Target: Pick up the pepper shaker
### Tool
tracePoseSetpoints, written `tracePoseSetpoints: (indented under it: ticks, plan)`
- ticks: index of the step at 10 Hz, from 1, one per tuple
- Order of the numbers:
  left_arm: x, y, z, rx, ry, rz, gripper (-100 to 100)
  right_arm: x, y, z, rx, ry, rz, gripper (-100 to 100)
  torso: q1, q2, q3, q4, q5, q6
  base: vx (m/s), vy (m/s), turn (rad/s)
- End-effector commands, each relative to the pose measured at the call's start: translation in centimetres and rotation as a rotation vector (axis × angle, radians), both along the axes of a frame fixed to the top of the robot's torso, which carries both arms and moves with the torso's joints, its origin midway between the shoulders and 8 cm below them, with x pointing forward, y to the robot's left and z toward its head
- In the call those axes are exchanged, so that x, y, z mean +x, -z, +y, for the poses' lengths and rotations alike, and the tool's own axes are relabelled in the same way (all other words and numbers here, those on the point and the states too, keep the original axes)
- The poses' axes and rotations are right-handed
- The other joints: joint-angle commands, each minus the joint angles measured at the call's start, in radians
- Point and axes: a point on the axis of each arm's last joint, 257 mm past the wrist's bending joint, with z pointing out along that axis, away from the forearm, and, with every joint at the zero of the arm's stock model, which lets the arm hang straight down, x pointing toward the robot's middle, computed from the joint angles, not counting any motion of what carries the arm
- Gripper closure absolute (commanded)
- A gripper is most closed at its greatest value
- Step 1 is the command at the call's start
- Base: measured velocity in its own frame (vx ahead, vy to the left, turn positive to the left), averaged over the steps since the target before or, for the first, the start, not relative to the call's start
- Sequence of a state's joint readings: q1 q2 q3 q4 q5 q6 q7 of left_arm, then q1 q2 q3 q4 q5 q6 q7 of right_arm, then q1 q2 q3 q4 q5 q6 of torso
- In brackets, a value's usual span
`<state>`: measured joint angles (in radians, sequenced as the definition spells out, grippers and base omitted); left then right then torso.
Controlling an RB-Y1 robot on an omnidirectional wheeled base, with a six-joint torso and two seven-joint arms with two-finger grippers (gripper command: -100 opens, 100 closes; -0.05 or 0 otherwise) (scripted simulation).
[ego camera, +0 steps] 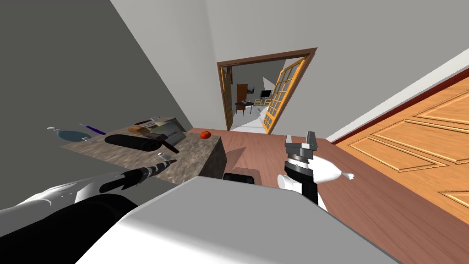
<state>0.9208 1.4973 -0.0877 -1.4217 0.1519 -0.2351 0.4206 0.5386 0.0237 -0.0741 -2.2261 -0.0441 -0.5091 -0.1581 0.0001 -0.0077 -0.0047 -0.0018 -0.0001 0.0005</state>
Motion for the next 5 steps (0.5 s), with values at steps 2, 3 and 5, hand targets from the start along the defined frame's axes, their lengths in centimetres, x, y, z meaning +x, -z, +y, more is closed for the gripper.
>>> tracePoseSetpoints:
  ticks: [2, 3, 5]
  plan:
    - [-3.9, -0.3, 3.7, 0.064, -0.047, 0.104, -100, 0.0, 0.0, 0.0, 0.0, 0.0, 0.0, 0, 0.0, 0.0, 0.0, 0.0, 0.0, 0.0, 0.14, 0.008, -0.032]
    - [-2.5, -0.9, 3.7, 0.07, -0.032, 0.087, -100, 0.0, 0.0, 0.0, 0.0, 0.0, 0.0, 0, 0.002, -0.003, -0.002, -0.001, 0.0, 0.0, 0.136, 0.036, -0.01]
    - [-3.6, -0.5, 3.8, 0.07, -0.038, 0.106, -100, 0.0, 0.0, 0.0, 0.0, 0.0, 0.0, 0, 0.001, 0.002, 0.001, 0.0, 0.0, 0.0, 0.033, -0.001, -0.002]
